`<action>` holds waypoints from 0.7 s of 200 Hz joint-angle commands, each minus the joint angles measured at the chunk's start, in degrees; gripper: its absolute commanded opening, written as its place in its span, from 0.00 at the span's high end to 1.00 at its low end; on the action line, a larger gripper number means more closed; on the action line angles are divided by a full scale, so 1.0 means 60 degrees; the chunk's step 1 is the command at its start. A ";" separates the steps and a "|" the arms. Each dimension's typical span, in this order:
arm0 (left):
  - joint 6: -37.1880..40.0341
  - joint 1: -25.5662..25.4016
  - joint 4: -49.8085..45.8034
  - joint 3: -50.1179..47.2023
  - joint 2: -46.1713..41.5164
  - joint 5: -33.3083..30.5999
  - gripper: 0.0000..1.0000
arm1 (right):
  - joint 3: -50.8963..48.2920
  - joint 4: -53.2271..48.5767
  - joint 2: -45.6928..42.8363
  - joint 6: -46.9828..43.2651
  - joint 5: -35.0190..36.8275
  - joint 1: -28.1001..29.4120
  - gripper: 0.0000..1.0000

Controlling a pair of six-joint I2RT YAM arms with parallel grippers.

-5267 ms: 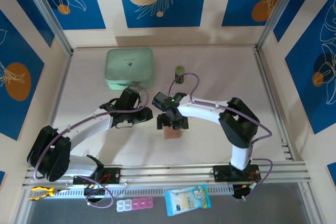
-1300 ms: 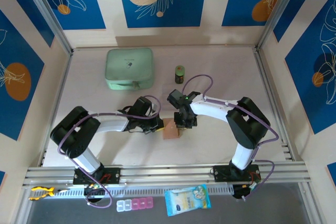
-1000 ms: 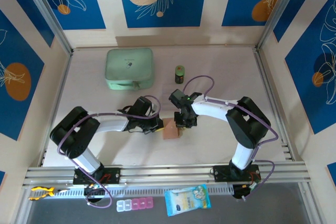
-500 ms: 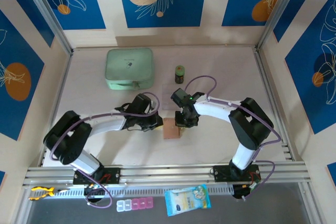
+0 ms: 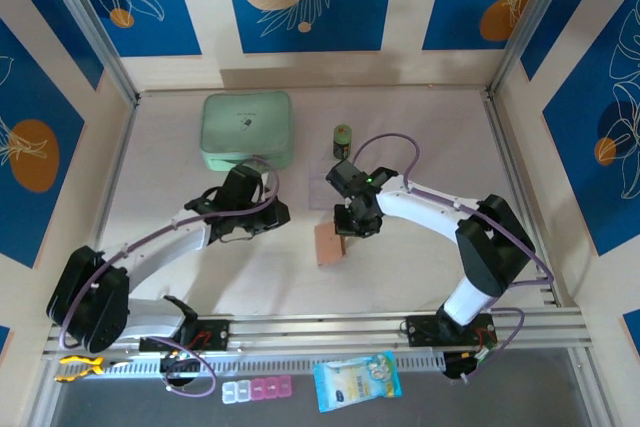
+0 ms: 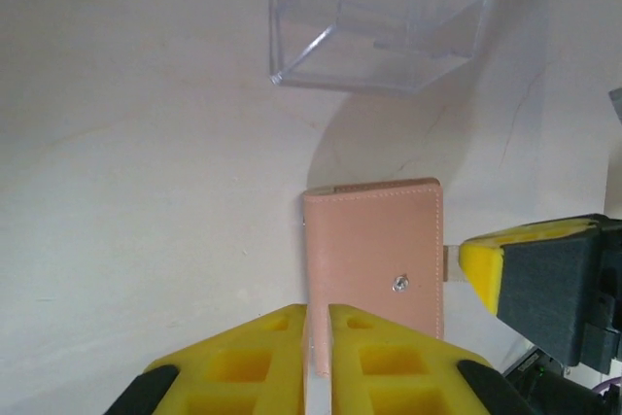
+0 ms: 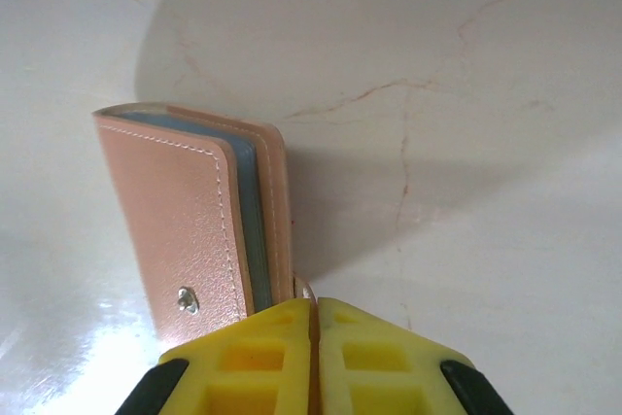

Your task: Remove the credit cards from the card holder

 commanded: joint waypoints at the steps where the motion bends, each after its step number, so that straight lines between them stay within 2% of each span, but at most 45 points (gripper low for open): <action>1: 0.0349 0.0268 -0.0494 -0.0180 -0.0349 -0.0099 0.87 | 0.0555 -0.0619 -0.0238 -0.0077 0.0159 0.0173 0.92; 140: 0.0187 0.0435 0.0414 -0.0658 0.0300 0.0976 0.87 | 0.1805 -0.1100 -0.0053 0.0579 0.0464 0.0730 0.91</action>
